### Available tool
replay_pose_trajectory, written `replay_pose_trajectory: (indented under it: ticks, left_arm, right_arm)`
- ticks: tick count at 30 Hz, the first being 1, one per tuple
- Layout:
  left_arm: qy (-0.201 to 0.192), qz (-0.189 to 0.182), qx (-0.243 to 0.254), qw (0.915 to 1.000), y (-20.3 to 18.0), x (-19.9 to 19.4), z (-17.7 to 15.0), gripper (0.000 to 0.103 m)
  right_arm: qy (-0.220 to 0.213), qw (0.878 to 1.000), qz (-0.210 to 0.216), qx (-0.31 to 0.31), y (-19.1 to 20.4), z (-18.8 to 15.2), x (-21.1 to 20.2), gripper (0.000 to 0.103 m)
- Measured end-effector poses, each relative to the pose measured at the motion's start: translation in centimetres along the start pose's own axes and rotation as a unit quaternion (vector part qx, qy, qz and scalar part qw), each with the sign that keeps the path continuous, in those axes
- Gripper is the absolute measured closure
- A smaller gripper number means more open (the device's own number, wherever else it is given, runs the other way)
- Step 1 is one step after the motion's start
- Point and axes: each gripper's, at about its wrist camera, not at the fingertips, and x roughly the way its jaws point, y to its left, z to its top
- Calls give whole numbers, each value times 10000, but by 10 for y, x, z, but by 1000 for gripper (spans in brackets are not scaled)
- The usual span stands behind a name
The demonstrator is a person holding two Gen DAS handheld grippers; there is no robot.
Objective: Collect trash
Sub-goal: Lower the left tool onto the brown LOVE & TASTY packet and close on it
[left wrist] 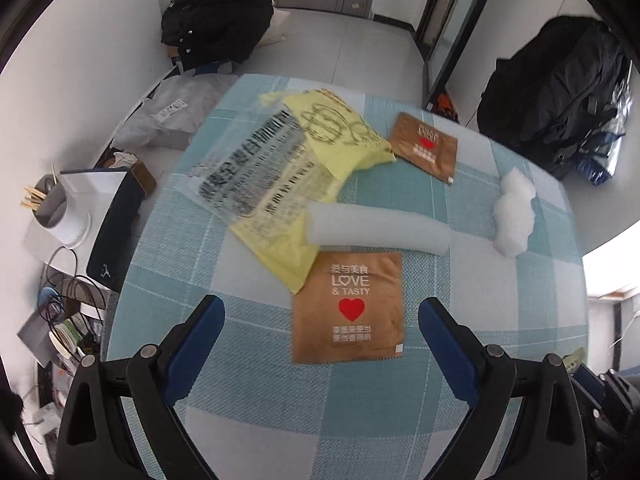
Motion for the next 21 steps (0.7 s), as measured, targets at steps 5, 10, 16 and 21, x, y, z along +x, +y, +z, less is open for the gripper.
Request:
replay_pose_trajectory:
  ticks: [5,10,16,21]
  left_arm:
    - [112,485,257,9984,-12,10,-3,7]
    - [149,473,134,9987,-8,11,-4,12]
    - [-104,439,363,9983,-17,1,-10,50]
    - [-44,383,487,9981,-20,-2,-17,52]
  right_arm:
    - [95,9999,56,103,-10,-4,0,83]
    - [48,9997,6,232,-22,-6,-5,83]
    - [-25,9988,18,480,-34,-8,-12,83]
    - [-39,9987,24,503,-35,-10,-16,83]
